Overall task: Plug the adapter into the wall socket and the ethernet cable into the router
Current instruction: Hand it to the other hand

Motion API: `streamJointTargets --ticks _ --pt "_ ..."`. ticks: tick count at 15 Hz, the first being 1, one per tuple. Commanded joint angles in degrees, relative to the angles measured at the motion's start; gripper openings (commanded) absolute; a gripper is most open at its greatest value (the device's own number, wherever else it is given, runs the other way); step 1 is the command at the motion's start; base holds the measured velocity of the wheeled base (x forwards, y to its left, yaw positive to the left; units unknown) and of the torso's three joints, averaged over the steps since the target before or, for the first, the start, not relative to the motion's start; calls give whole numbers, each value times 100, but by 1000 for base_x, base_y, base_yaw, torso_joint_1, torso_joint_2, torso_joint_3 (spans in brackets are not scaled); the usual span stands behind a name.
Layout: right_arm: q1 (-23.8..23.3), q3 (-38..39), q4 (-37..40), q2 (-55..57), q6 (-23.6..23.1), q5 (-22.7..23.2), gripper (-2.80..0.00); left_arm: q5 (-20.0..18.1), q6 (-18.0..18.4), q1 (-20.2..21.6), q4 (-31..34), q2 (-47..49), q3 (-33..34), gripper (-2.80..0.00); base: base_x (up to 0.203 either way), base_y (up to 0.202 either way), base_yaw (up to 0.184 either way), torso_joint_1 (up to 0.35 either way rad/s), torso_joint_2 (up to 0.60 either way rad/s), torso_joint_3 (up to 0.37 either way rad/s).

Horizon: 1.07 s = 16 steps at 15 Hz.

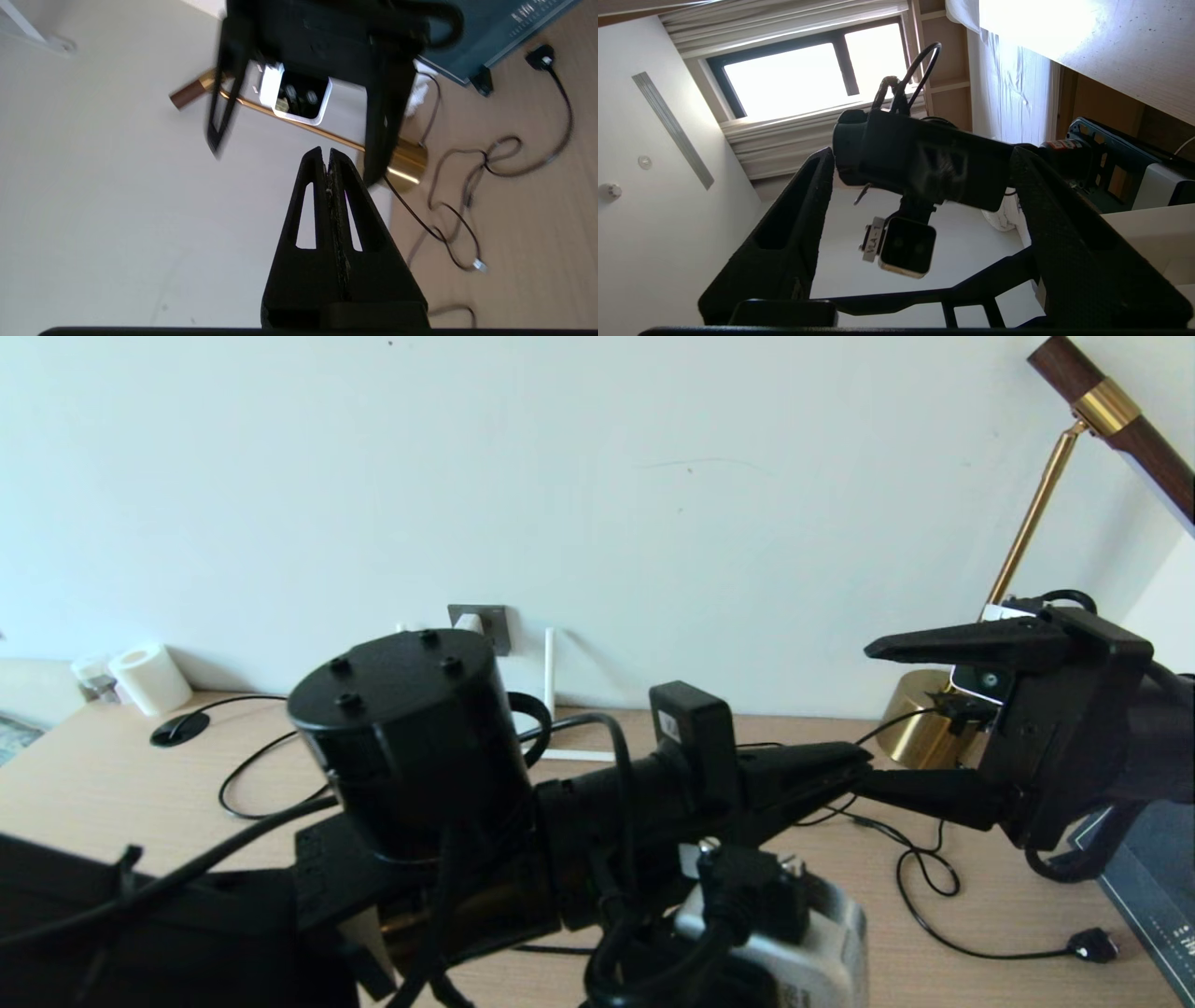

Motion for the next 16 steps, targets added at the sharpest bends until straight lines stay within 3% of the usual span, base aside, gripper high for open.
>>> streamJointTargets --ticks 1,3,4,6,8,9,11,13,16 --pt "3 19 -2 -48 57 35 0 31 -2 46 -32 -236 322 -280 0 0 0 0 0 0" --pt "22 106 -20 14 -51 1 0 221 -180 304 -17 -655 1089 -280 0 0 0 0 0 0" --pt "32 142 -23 150 -406 -13 0 310 -325 574 18 -930 1560 -280 0 0 0 0 0 0" --pt "32 319 -12 482 -1694 -316 0 372 -713 1369 369 -1342 2174 -280 0 0 0 0 0 0" --pt "54 710 -5 545 -2937 -1306 0 194 -957 2102 1629 -1505 2360 -280 0 0 0 0 0 0" --pt "51 864 8 412 -3230 -1623 0 70 -957 2370 2431 -1476 2356 -280 0 0 0 0 0 0" --pt "21 1087 27 24 -3282 -1767 0 -38 -579 2664 3791 -1174 1914 -280 0 0 0 0 0 0" --pt "2 1390 33 -449 -3307 -1794 0 -55 154 2801 4974 -463 746 -280 0 0 0 0 0 0" --pt "-135 1663 34 -1144 -3346 -1801 0 215 1060 2837 6016 753 -400 -280 0 0 0 0 0 0"
